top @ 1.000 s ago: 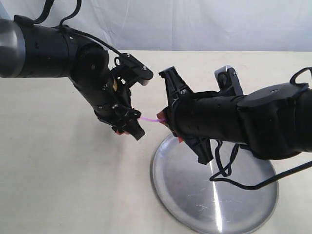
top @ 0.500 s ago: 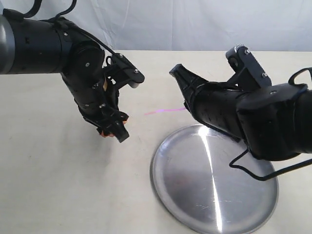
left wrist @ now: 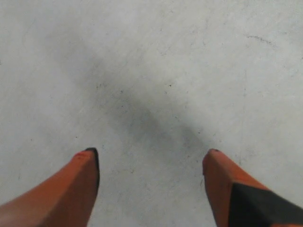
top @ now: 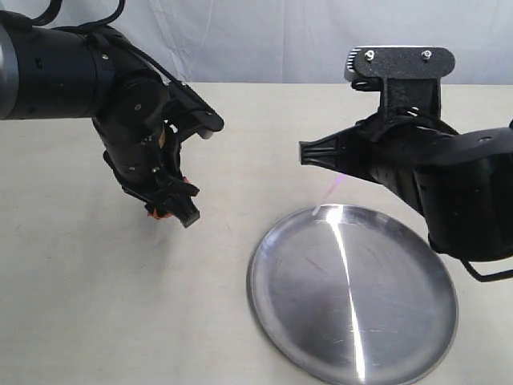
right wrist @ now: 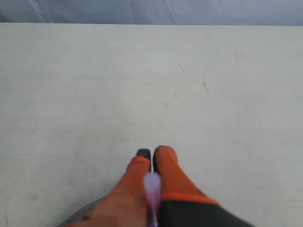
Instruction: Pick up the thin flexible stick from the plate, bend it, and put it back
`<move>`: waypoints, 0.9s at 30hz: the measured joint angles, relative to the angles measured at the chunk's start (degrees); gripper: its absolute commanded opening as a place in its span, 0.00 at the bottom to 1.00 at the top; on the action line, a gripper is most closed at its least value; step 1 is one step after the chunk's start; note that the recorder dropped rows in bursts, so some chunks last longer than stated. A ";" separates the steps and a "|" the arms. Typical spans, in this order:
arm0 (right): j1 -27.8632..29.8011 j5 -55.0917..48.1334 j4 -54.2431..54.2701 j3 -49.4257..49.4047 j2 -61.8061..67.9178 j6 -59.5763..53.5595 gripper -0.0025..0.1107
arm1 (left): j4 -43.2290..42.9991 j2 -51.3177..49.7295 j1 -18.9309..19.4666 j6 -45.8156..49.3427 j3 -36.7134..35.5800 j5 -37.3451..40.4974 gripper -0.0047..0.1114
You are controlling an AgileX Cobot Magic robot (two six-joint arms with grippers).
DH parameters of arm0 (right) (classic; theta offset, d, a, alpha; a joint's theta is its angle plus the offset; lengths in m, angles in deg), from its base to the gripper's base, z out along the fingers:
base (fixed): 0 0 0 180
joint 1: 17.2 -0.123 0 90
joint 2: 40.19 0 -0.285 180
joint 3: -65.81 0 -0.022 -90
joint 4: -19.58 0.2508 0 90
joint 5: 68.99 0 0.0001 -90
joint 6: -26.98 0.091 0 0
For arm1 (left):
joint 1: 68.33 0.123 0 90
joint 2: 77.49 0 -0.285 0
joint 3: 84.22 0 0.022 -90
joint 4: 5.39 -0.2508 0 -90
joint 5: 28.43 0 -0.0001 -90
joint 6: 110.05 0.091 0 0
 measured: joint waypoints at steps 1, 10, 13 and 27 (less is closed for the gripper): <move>0.00 0.00 0.00 0.00 0.00 -1.37 0.01 | 0.00 0.00 0.00 0.00 0.00 0.00 0.57; 0.00 0.08 0.00 -4.21 -0.08 -8.64 0.01 | -0.50 0.00 0.00 0.00 0.00 -0.43 0.57; 0.00 -0.55 0.00 -6.78 -0.08 -9.02 0.02 | -0.61 0.00 0.00 0.00 0.00 -0.99 0.57; 0.00 -9.76 -0.71 -8.43 -0.53 -9.08 0.02 | -0.61 0.00 0.00 -0.11 0.00 -1.49 0.57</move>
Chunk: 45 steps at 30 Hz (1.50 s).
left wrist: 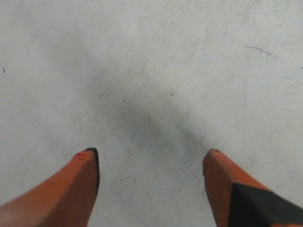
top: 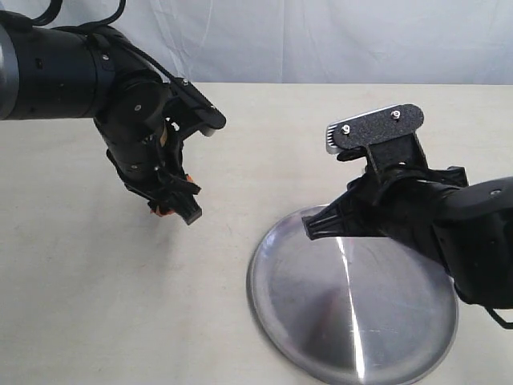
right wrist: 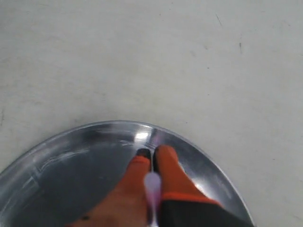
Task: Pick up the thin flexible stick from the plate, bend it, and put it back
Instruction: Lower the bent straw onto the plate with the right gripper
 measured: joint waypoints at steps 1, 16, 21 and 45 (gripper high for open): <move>0.00 0.15 0.00 0.00 -0.03 -0.81 0.02 | 0.00 0.00 0.00 0.00 0.00 0.00 0.57; 0.00 -3.13 0.00 0.00 -0.55 -19.75 0.02 | -1.41 0.00 0.00 -0.10 0.00 -0.87 0.57; 0.00 -1.55 0.00 0.00 -1.59 -25.61 0.02 | -5.11 0.00 0.00 -2.33 0.00 0.39 0.57; -7.18 11.28 0.52 -0.34 -7.17 -34.21 0.02 | -6.22 0.00 0.00 -3.53 0.00 0.61 0.54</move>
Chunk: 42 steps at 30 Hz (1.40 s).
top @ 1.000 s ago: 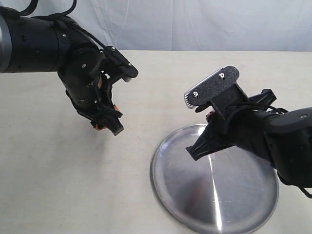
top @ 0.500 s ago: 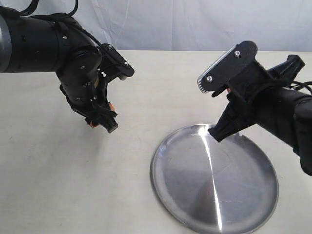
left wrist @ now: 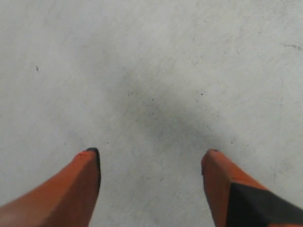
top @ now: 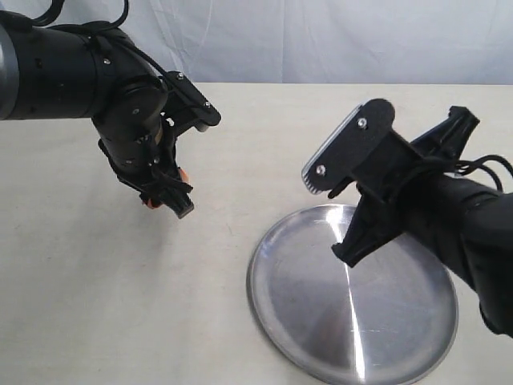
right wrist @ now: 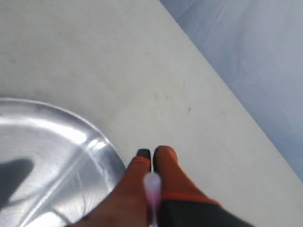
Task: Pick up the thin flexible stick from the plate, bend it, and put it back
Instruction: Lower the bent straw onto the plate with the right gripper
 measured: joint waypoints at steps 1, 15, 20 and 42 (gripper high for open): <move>-0.11 0.00 0.00 -0.37 0.78 0.00 0.02 | -0.10 0.00 0.00 0.00 0.00 0.00 0.54; -0.33 -10.80 0.14 -2.25 10.00 0.00 0.02 | -0.08 0.00 0.00 0.00 0.00 0.00 0.54; -0.33 -12.94 0.14 -2.25 13.47 0.00 0.02 | -0.08 0.00 0.00 0.00 0.00 0.00 0.54; -0.33 -14.40 0.04 -2.25 15.44 3.64 0.23 | -0.08 0.00 0.00 -0.22 0.00 0.00 0.54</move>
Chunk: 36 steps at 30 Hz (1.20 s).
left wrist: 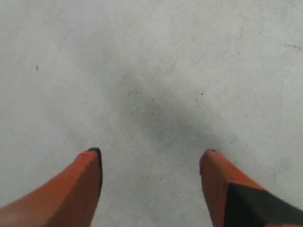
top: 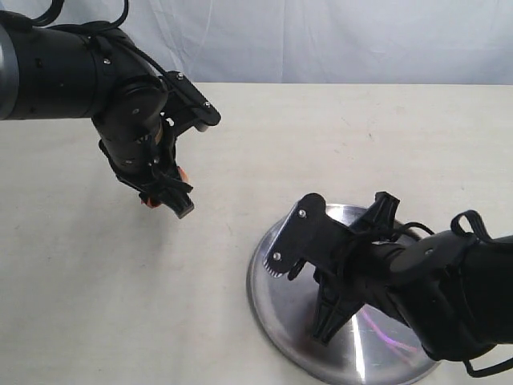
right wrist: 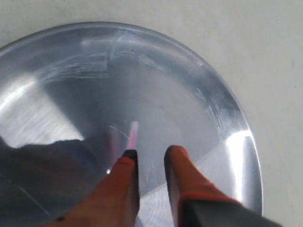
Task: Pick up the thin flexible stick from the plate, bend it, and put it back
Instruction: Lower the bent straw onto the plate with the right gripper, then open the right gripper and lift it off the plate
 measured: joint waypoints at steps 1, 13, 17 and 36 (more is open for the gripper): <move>0.00 0.23 0.00 0.00 0.00 0.00 0.23 | 0.00 0.00 0.00 0.00 0.00 0.00 0.54; 0.00 10.84 0.11 1.91 -12.11 10.63 0.02 | 1.15 1.08 0.00 -1.63 0.00 -2.53 0.04; 0.00 10.70 0.11 1.91 -16.79 12.63 0.02 | -0.23 3.31 1.80 -7.97 0.00 -3.00 0.04; 0.00 9.19 0.11 -7.91 -20.04 23.82 0.02 | 0.76 15.34 9.31 -21.41 -9.75 -12.50 0.04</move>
